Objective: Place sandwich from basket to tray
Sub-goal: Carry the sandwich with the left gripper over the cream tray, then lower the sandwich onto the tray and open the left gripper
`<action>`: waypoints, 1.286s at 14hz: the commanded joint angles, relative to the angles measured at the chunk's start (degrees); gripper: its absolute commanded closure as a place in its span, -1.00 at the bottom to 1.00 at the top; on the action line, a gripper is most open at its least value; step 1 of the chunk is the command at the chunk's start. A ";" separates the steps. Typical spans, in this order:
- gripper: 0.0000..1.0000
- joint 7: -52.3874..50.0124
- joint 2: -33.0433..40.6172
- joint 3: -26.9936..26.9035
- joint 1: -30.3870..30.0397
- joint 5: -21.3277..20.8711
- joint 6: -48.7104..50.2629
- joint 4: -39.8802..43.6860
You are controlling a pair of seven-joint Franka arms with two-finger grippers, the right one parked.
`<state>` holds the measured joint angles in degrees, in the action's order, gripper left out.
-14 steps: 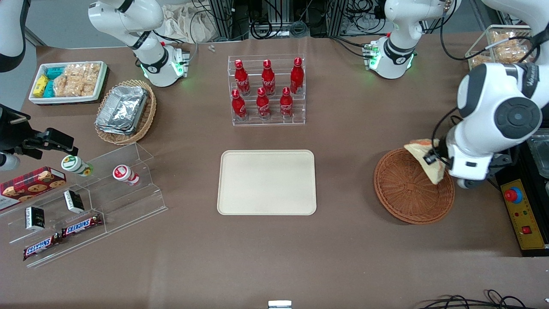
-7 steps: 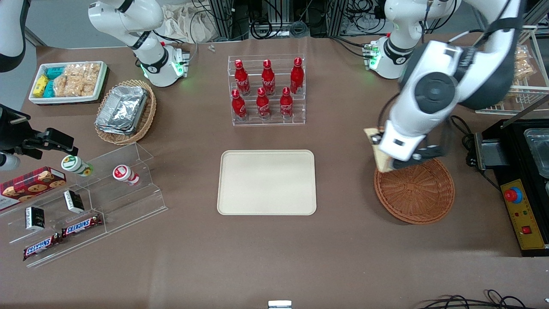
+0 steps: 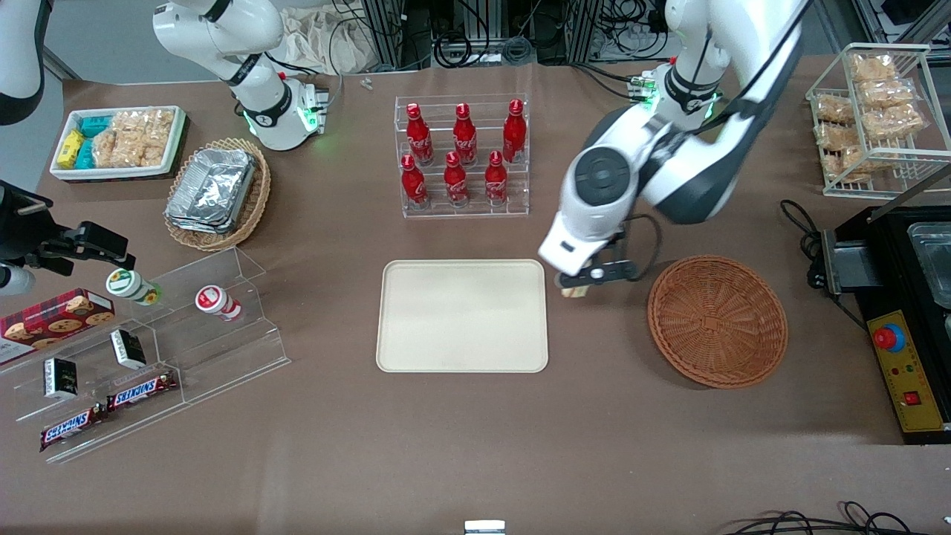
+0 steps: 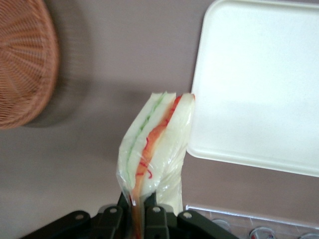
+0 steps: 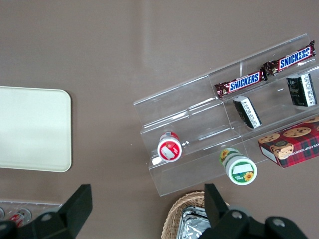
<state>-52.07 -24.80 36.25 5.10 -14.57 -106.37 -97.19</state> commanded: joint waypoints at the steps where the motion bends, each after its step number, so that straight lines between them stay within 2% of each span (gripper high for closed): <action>1: 1.00 -3.73 -8.84 -0.13 4.11 -5.81 -2.60 4.99; 6: 1.00 -7.60 -15.97 -0.39 7.11 -14.07 -8.23 5.70; 8: 1.00 -7.61 -17.38 -0.39 7.12 -15.05 -8.94 5.70; 9: 0.87 -7.61 -17.56 -0.39 7.12 -15.05 -8.94 5.70; 10: 0.52 -7.61 -17.56 -0.39 7.12 -14.97 -8.94 5.70; 12: -0.05 -7.52 -18.17 -0.39 7.12 -15.05 -9.20 6.22; 13: -0.49 -7.43 -18.87 -0.39 7.12 -15.05 -9.21 6.66; 14: -0.56 -7.43 -19.23 -0.39 7.12 -15.05 -9.21 7.45; 15: -0.56 -7.52 -19.75 -0.39 7.12 -15.05 -9.21 8.24; 16: -0.46 -7.52 -20.20 -0.56 7.20 -15.05 -9.21 9.38; 17: -0.09 -7.70 -20.90 -0.57 7.12 -14.88 -9.21 10.34; 18: 0.04 -8.04 -21.25 -0.57 7.12 -14.88 -9.21 10.96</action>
<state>-58.43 -43.71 35.85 11.39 -28.21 -115.66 -89.72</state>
